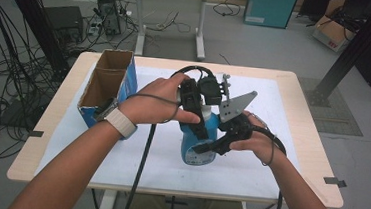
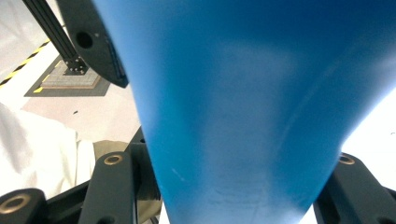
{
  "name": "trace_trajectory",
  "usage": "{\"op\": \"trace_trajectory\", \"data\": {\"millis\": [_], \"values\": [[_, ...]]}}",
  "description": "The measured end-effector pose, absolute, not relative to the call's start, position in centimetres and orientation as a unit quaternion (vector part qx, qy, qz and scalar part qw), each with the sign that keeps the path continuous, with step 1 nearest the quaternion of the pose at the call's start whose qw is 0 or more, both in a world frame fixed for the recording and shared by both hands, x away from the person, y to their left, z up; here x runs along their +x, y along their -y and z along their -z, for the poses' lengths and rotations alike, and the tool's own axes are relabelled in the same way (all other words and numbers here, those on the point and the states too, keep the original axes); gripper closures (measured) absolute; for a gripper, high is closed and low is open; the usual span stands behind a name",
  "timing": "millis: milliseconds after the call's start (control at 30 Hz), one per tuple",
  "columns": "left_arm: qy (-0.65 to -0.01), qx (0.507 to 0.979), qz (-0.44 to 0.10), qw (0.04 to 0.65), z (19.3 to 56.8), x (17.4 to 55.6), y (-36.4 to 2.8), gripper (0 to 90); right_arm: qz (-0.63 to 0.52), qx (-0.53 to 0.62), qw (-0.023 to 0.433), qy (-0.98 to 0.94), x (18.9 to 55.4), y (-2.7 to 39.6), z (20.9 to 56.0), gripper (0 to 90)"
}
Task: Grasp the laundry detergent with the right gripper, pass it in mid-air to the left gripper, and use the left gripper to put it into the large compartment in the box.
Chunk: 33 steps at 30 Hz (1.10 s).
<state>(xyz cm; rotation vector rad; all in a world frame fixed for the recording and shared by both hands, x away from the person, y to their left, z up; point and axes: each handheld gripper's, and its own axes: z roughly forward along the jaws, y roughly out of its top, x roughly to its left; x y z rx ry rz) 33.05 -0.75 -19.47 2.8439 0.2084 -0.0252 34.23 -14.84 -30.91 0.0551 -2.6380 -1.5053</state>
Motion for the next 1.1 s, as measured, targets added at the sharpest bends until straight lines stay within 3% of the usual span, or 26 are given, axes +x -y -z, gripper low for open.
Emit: {"op": "trace_trajectory", "data": {"millis": [1100], "values": [[-0.068, 0.987, 0.005, 0.144, 19.14, 32.95, 0.62, 37.9, 0.495, 0.023, 0.049, 0.867, 34.19, 14.83, 30.6, 44.3]]}}
